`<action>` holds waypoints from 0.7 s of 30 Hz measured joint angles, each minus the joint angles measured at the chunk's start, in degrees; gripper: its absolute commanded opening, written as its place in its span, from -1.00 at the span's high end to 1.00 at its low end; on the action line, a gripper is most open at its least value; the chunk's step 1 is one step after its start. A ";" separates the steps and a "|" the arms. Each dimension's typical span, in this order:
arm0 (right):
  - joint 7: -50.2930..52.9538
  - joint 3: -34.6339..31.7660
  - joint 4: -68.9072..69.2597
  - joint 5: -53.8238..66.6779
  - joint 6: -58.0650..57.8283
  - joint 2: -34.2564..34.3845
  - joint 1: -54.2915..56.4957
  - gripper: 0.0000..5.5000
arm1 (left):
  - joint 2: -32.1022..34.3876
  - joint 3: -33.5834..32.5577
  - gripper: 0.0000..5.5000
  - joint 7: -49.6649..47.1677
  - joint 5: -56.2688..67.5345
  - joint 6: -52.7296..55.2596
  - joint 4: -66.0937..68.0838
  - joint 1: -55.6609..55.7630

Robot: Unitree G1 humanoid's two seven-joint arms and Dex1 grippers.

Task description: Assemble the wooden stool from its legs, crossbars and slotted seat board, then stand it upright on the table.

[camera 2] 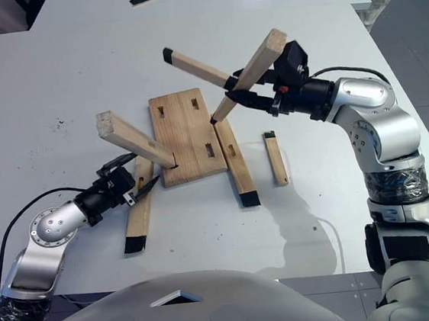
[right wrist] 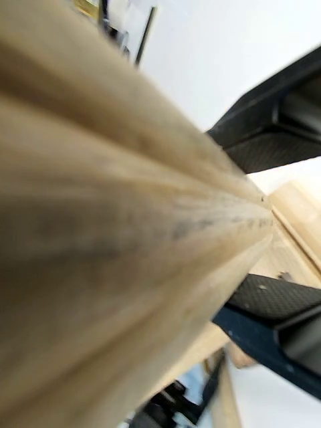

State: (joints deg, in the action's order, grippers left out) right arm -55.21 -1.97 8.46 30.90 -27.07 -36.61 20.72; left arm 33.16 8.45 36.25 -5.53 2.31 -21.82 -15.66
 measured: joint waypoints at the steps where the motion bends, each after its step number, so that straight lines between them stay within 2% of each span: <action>1: 0.35 -0.12 -0.28 0.01 0.00 0.18 0.27 0.28 | 0.00 0.48 -0.32 0.05 0.00 0.30 -0.83 -0.85; 14: -0.15 2.48 -2.19 -4.57 3.47 0.97 -2.17 0.28 | -1.55 4.81 -0.32 -3.36 -5.17 3.24 -1.83 -1.87; 21: -1.85 3.75 -1.64 -6.14 6.57 0.38 -4.45 0.28 | -1.03 4.18 -0.32 -6.36 -8.63 0.47 1.64 -0.24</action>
State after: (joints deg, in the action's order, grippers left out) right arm -57.06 1.78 6.82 24.76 -20.50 -36.23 16.27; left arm 32.13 12.63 29.89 -14.16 2.77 -20.18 -15.90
